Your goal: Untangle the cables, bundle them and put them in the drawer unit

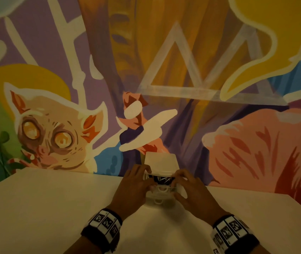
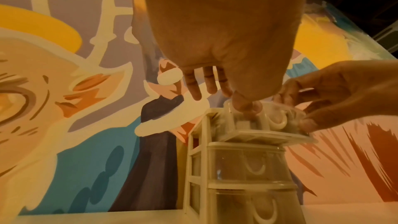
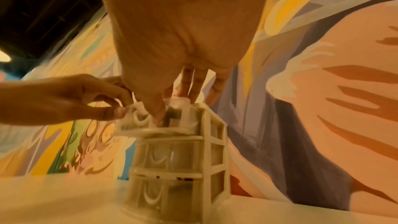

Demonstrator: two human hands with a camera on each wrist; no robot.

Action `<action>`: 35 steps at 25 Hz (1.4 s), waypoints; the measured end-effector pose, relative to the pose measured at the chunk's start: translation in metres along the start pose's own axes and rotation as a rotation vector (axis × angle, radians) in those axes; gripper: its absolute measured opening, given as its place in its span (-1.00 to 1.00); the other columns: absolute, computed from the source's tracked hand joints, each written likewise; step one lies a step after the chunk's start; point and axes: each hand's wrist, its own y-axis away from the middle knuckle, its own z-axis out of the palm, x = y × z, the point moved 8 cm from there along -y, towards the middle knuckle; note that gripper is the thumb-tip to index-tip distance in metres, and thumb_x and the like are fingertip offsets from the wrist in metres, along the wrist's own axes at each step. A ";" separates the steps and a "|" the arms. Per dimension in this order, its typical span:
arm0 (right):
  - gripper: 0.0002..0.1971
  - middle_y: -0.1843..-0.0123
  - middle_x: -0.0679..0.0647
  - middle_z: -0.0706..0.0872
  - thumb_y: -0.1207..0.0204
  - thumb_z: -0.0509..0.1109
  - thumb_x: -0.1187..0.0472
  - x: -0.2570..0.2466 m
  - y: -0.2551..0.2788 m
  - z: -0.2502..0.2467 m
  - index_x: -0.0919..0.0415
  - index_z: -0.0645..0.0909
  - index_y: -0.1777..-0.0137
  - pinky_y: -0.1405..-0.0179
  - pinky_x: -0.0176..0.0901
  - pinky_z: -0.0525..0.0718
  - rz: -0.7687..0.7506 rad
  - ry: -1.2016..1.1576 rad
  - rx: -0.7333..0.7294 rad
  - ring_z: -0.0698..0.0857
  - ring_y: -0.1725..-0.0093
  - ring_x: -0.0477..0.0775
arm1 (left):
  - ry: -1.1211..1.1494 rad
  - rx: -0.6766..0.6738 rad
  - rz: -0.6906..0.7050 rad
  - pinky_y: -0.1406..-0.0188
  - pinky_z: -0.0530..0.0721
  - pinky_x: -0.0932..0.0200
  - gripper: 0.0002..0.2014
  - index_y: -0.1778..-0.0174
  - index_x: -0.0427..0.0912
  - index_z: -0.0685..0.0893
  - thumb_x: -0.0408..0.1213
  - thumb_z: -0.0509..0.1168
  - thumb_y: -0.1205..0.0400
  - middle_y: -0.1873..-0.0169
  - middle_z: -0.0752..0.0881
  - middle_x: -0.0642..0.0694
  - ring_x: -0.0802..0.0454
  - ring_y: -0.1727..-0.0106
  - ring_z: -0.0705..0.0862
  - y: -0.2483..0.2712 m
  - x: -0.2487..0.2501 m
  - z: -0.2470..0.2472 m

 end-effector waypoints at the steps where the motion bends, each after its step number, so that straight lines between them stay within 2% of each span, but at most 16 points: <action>1: -0.77 -0.49 -0.37 0.40 -0.61 0.52 -0.07 0.004 0.001 -0.001 -0.23 0.65 -0.23 -0.44 -0.07 0.62 -0.001 -0.017 0.022 0.54 -0.39 -0.32 | -0.001 0.005 -0.021 -0.14 0.69 -0.04 -0.74 -0.12 0.15 0.85 -0.18 0.63 -0.55 -0.38 0.62 0.03 -0.08 -0.38 0.59 -0.001 -0.001 0.000; 3: -0.80 -0.62 -0.36 0.35 -0.59 0.53 -0.15 0.013 0.002 0.001 -0.28 0.72 -0.18 -0.52 -0.02 0.54 0.005 -0.027 0.046 0.44 -0.58 -0.22 | 0.009 0.006 -0.038 -0.14 0.69 -0.03 -0.76 -0.12 0.17 0.84 -0.17 0.62 -0.57 -0.37 0.62 0.03 -0.08 -0.37 0.59 -0.001 -0.005 0.004; 5: -0.78 -0.72 -0.34 0.28 -0.59 0.46 -0.27 0.018 -0.001 0.004 -0.33 0.76 -0.17 -0.59 0.06 0.43 0.005 0.015 0.037 0.28 -0.71 -0.16 | 0.012 0.006 -0.043 -0.15 0.69 -0.03 -0.78 -0.13 0.14 0.84 -0.17 0.60 -0.59 -0.36 0.63 0.02 -0.10 -0.38 0.60 -0.001 -0.006 0.007; 7: -0.75 -0.71 -0.37 0.28 -0.59 0.41 -0.31 0.022 -0.002 0.007 -0.35 0.78 -0.18 -0.66 0.15 0.39 0.032 -0.015 -0.005 0.23 -0.73 -0.16 | 0.005 0.014 -0.034 -0.16 0.71 -0.05 -0.75 -0.14 0.11 0.84 -0.20 0.63 -0.56 -0.38 0.64 -0.01 -0.14 -0.40 0.61 -0.001 -0.004 0.008; 9: -0.76 -0.67 -0.37 0.33 -0.59 0.47 -0.24 0.022 -0.002 0.008 -0.35 0.78 -0.22 -0.67 0.21 0.43 0.032 -0.043 -0.037 0.28 -0.71 -0.13 | 0.029 0.018 -0.032 -0.17 0.73 -0.05 -0.68 -0.21 0.10 0.82 -0.20 0.65 -0.56 -0.42 0.63 -0.01 -0.13 -0.42 0.60 -0.001 -0.003 0.008; 11: -0.67 -0.64 -0.33 0.36 -0.58 0.57 -0.08 0.019 -0.004 0.003 -0.31 0.69 -0.32 -0.66 0.11 0.49 0.002 -0.085 -0.024 0.36 -0.68 -0.14 | 0.131 0.009 -0.069 -0.22 0.71 0.01 -0.62 -0.40 0.11 0.69 -0.09 0.56 -0.67 -0.46 0.57 0.07 0.00 -0.40 0.60 -0.001 -0.008 0.007; 13: -0.49 -0.59 -0.32 0.41 -0.55 0.63 0.04 0.018 -0.007 -0.003 -0.23 0.54 -0.44 -0.60 -0.11 0.56 0.009 -0.189 0.008 0.47 -0.59 -0.23 | 0.243 0.010 -0.144 -0.26 0.66 0.12 -0.50 -0.55 0.14 0.52 0.02 0.49 -0.72 -0.50 0.50 0.15 0.15 -0.35 0.58 -0.002 -0.019 0.006; 15: -0.33 -0.52 -0.34 0.50 -0.52 0.68 0.05 0.025 -0.013 -0.005 -0.24 0.41 -0.53 -0.53 -0.20 0.59 0.070 -0.233 0.020 0.55 -0.50 -0.29 | 0.267 0.041 -0.224 -0.34 0.57 0.16 -0.32 -0.63 0.13 0.43 0.03 0.57 -0.64 -0.55 0.48 0.13 0.23 -0.39 0.50 -0.009 -0.030 0.006; 17: -0.26 -0.40 -0.38 0.59 -0.50 0.69 0.01 0.034 -0.020 -0.002 -0.28 0.35 -0.57 -0.46 -0.19 0.53 0.122 -0.202 0.036 0.57 -0.44 -0.30 | 0.246 0.036 -0.262 -0.35 0.53 0.12 -0.24 -0.66 0.11 0.43 0.03 0.63 -0.59 -0.53 0.54 0.10 0.20 -0.41 0.51 -0.018 -0.040 0.013; 20: -0.30 -0.18 -0.34 0.67 -0.44 0.72 0.07 0.038 -0.034 -0.001 -0.28 0.45 -0.48 -0.31 -0.18 0.62 0.137 -0.193 0.101 0.64 -0.27 -0.26 | 0.220 0.003 -0.265 -0.18 0.55 0.07 -0.36 -0.57 0.16 0.55 0.00 0.62 -0.58 -0.27 0.70 0.14 0.05 -0.29 0.68 -0.031 -0.047 0.025; 23: -0.39 -0.05 -0.26 0.69 -0.40 0.71 0.19 0.038 -0.045 -0.003 -0.28 0.55 -0.35 -0.07 -0.26 0.69 0.099 -0.166 0.166 0.67 -0.12 -0.20 | 0.102 0.046 -0.249 -0.05 0.50 0.00 -0.49 -0.30 0.14 0.70 -0.19 0.69 -0.47 -0.10 0.73 0.12 -0.02 -0.13 0.74 -0.040 -0.045 0.026; 26: -0.50 -0.09 -0.27 0.69 -0.41 0.70 0.17 0.033 -0.041 -0.001 -0.22 0.60 -0.26 -0.09 -0.11 0.74 0.063 -0.107 0.194 0.67 -0.12 -0.20 | 0.023 0.058 -0.241 0.07 0.48 -0.02 -0.55 -0.20 0.12 0.73 -0.27 0.66 -0.44 -0.03 0.68 0.08 -0.09 -0.02 0.72 -0.040 -0.038 0.026; 30: -0.59 -0.30 -0.22 0.71 -0.56 0.59 0.25 0.020 -0.019 0.001 -0.13 0.62 -0.32 -0.18 0.04 0.79 0.105 -0.175 0.191 0.74 -0.22 -0.09 | 0.079 0.042 -0.340 0.13 0.50 0.04 -0.58 -0.31 -0.01 0.70 -0.32 0.57 -0.55 -0.15 0.66 -0.06 -0.16 -0.02 0.75 -0.028 -0.027 0.021; 32: -0.65 -0.39 -0.22 0.73 -0.61 0.58 0.24 0.015 0.000 -0.005 -0.09 0.69 -0.33 -0.31 0.05 0.78 0.156 -0.302 0.111 0.75 -0.31 -0.15 | 0.191 0.091 -0.421 0.11 0.58 0.09 -0.60 -0.37 -0.03 0.65 -0.27 0.54 -0.63 -0.26 0.64 -0.06 -0.03 -0.03 0.73 -0.012 -0.011 0.008; 34: -0.83 -0.27 -0.17 0.84 -0.65 0.58 0.17 0.004 0.039 -0.014 -0.09 0.81 -0.17 -0.30 0.03 0.79 0.247 -0.498 0.018 0.80 -0.24 -0.17 | 0.412 0.042 -0.447 0.02 0.69 0.15 -0.69 -0.30 0.08 0.65 -0.19 0.54 -0.68 -0.22 0.69 0.14 0.22 0.00 0.67 0.019 0.013 0.002; 35: -0.91 -0.16 -0.06 0.90 -0.67 0.58 0.16 -0.003 0.059 -0.016 -0.03 0.86 -0.10 -0.21 0.02 0.79 0.294 -0.692 -0.026 0.84 -0.15 -0.12 | 0.603 -0.053 -0.452 -0.02 0.76 0.12 -0.78 -0.19 0.15 0.68 -0.17 0.53 -0.70 -0.11 0.75 0.23 0.25 0.04 0.71 0.034 0.027 0.003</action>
